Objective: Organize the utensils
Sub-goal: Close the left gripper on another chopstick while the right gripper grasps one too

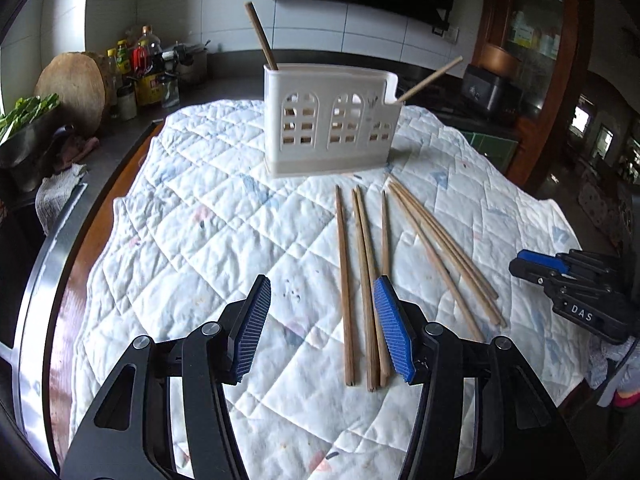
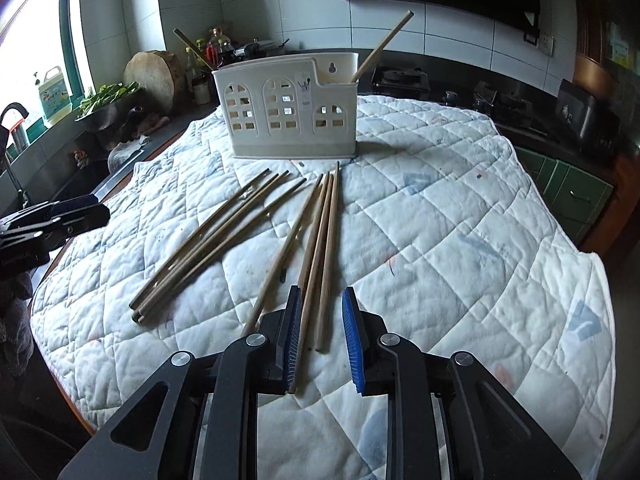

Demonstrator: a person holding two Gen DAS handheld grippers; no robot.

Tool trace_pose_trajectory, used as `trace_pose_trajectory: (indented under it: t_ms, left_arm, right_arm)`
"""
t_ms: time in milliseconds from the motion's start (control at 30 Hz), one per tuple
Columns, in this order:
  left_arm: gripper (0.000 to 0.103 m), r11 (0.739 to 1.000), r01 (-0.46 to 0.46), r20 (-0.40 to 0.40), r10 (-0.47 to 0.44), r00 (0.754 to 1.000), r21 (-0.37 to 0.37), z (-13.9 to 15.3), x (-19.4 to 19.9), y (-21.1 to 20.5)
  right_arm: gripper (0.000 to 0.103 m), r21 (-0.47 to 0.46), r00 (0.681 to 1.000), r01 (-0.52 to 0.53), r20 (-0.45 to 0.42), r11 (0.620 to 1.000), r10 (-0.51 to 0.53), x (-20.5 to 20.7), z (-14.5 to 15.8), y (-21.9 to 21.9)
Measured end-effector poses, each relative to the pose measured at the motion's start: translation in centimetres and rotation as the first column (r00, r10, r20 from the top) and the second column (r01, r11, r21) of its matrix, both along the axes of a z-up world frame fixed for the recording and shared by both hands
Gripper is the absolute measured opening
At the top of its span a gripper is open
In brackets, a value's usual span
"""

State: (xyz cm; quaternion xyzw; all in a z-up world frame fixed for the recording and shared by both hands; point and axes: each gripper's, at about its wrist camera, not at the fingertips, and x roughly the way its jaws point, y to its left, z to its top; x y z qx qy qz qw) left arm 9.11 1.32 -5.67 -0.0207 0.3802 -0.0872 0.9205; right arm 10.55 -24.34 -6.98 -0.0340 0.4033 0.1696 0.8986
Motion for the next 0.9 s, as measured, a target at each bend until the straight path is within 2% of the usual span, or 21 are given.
trace_pose_trajectory:
  t_ms: [233,500,567,900]
  left_arm:
    - [0.051,1.0,0.013,-0.066,-0.012,0.998,0.006,-2.8,0.3,-1.3]
    - [0.027,1.0,0.019,-0.11,-0.019,0.994,0.0,-4.1,1.4,-2.0]
    - [0.024,1.0,0.02,-0.121,-0.021,0.992,-0.005,-4.4,1.6,-2.1]
    - [0.017,0.999,0.038,-0.152,-0.038,0.988,-0.005,-5.4,2.3,-2.4]
  right_arm:
    - [0.019,-0.005,1.0,0.007,-0.029,1.0,-0.007,0.4,-1.4,0.1]
    - [0.014,-0.002,0.998,0.006,-0.06,1.0,-0.006,1.0,-2.6,0.1]
    - [0.014,-0.002,0.998,0.005,-0.065,1.0,-0.005,1.3,-2.7,0.1]
    - [0.011,-0.015,0.996,-0.001,-0.09,1.0,-0.001,2.0,-3.7,0.4]
